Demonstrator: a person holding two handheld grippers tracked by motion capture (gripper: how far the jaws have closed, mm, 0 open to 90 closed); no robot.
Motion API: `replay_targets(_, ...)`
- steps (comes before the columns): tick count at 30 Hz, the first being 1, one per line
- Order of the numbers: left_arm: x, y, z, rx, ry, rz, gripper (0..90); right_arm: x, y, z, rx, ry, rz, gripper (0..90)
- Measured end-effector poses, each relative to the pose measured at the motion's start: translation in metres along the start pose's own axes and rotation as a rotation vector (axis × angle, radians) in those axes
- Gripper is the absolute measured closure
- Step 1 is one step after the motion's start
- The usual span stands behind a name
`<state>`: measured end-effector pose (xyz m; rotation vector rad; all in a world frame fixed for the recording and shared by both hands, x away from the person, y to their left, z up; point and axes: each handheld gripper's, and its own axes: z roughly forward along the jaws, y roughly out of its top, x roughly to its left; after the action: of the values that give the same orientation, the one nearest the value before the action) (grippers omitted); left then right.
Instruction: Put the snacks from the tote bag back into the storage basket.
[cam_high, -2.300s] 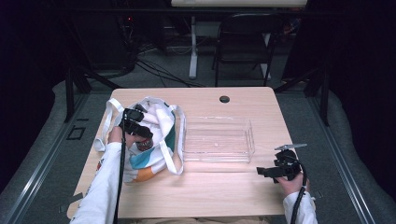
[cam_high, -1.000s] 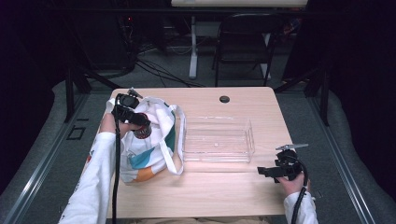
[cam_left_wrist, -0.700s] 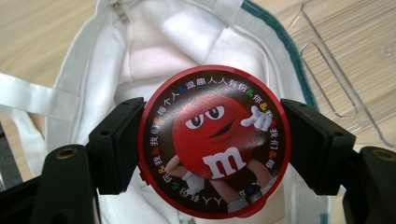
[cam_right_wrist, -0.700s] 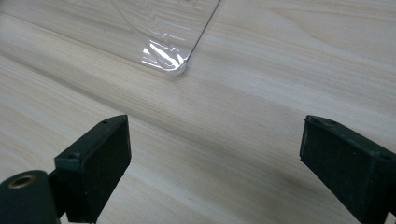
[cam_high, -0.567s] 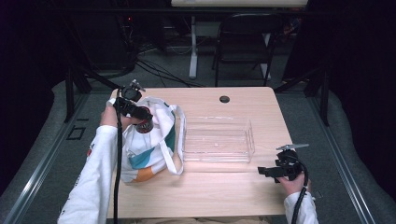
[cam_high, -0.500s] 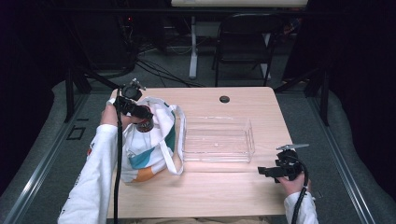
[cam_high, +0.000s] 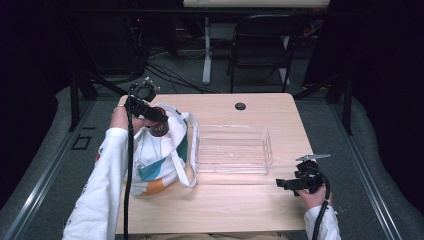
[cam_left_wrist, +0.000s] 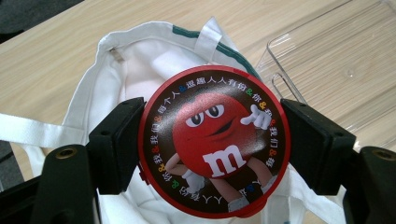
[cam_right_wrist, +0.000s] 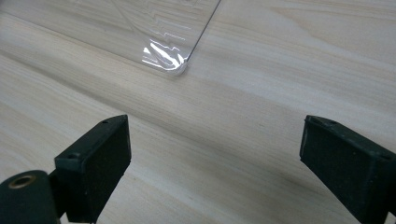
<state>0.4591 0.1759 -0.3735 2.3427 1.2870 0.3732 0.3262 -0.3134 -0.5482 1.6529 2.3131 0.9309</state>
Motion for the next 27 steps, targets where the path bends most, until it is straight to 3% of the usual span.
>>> replay_targets(14,-0.011,0.011,-0.002,-0.01,-0.026,0.025,25.7,-0.001,0.0,0.0,-0.001,-0.003,0.008,8.8)
replay_targets(27,-0.031,0.024,-0.002,-0.033,-0.053,0.05,25.7,-0.001,0.0,0.0,0.006,0.001,0.003,8.8)
